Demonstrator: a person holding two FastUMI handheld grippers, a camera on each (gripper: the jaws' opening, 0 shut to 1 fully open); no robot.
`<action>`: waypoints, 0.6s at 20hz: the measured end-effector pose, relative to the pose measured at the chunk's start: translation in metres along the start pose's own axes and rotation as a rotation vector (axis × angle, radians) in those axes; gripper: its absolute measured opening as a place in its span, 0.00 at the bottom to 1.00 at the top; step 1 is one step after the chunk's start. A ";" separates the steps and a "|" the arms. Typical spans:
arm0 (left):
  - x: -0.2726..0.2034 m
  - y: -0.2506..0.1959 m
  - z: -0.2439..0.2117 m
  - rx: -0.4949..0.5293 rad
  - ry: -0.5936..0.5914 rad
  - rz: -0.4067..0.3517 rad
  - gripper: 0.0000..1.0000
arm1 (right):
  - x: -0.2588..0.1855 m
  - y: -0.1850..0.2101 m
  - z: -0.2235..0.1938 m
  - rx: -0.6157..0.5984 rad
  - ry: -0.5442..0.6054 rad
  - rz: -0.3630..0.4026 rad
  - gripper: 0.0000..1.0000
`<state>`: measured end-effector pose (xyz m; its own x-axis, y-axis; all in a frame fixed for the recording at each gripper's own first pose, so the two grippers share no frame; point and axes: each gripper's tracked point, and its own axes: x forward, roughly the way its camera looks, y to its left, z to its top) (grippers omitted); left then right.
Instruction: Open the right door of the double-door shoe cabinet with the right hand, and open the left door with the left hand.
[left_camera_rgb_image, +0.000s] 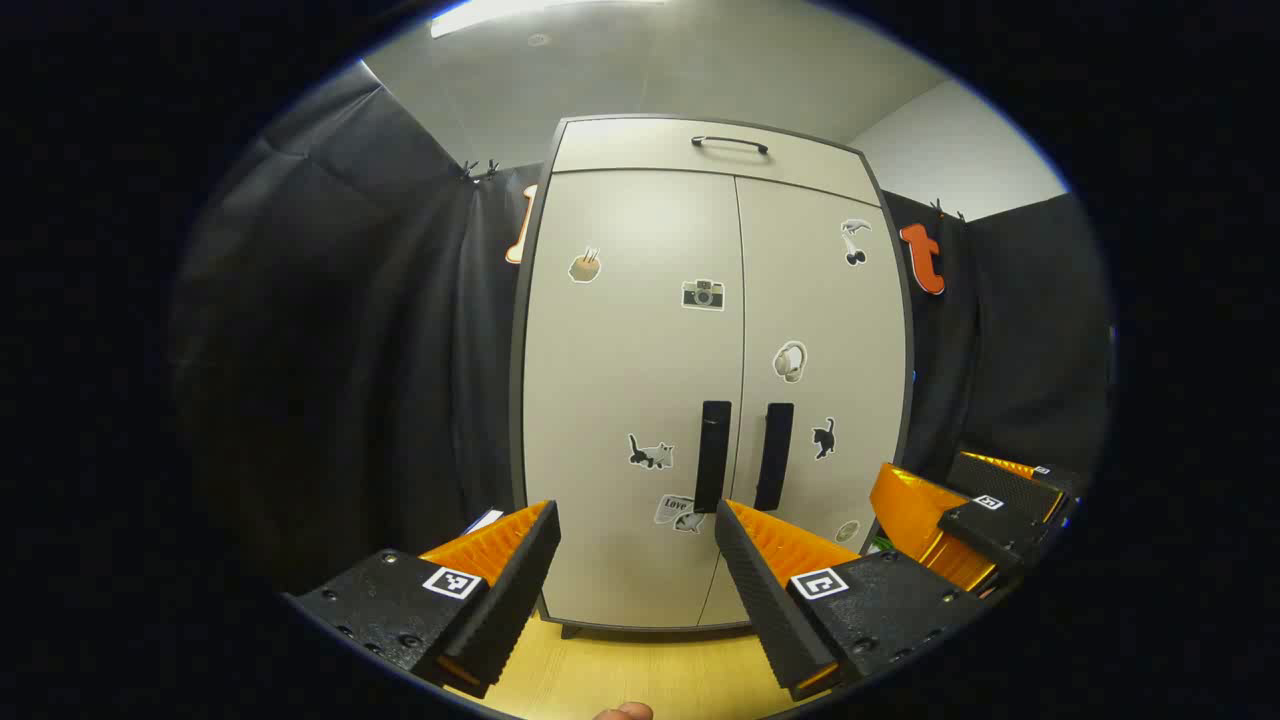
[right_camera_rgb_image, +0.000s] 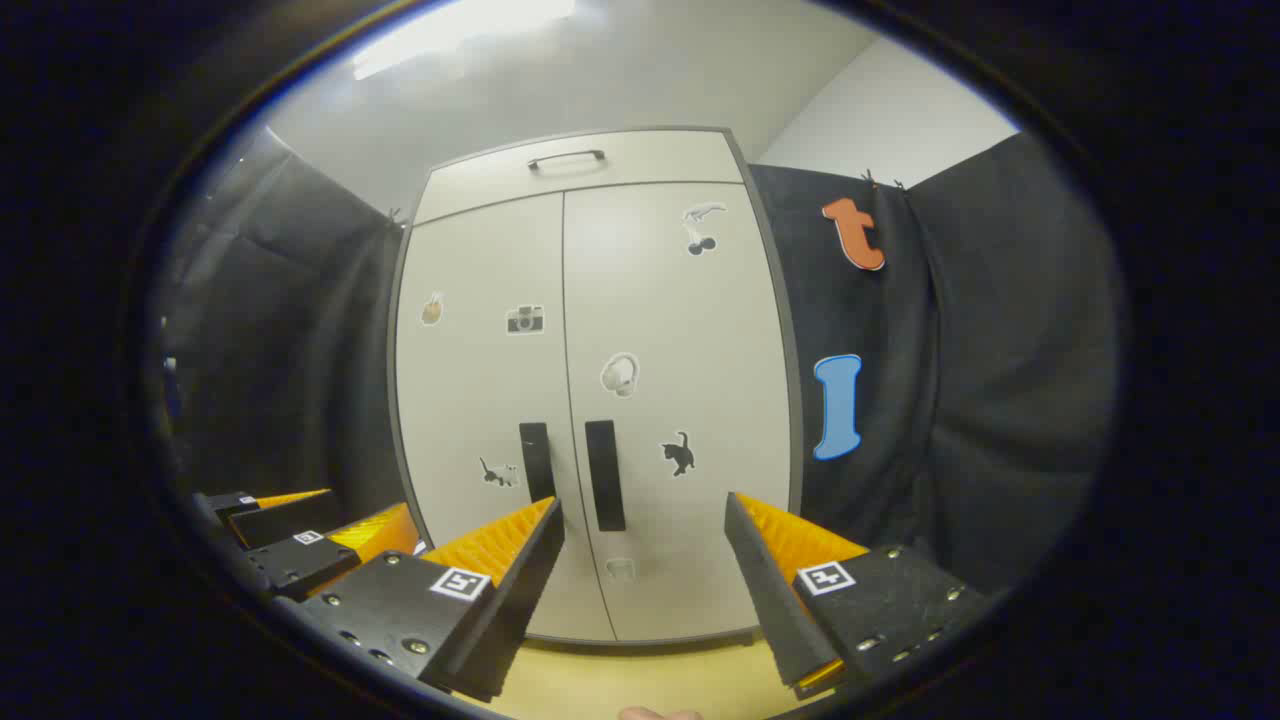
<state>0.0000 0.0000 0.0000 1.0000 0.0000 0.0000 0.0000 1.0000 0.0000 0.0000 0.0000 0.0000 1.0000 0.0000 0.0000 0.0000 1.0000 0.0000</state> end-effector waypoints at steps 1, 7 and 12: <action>-0.001 0.000 -0.001 0.002 0.003 0.000 0.97 | -0.004 0.000 -0.002 0.002 0.004 -0.001 0.94; -0.006 0.003 -0.002 0.006 0.013 -0.005 0.97 | -0.013 0.000 -0.005 -0.010 -0.002 -0.002 0.94; -0.005 0.006 -0.005 0.004 0.015 0.007 0.97 | -0.014 -0.001 -0.005 -0.013 -0.005 -0.016 0.94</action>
<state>-0.0047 0.0064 -0.0050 0.9999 0.0069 -0.0146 -0.0068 1.0000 0.0040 -0.0142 -0.0007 -0.0054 0.9999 -0.0156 0.0055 0.0157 0.9998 -0.0132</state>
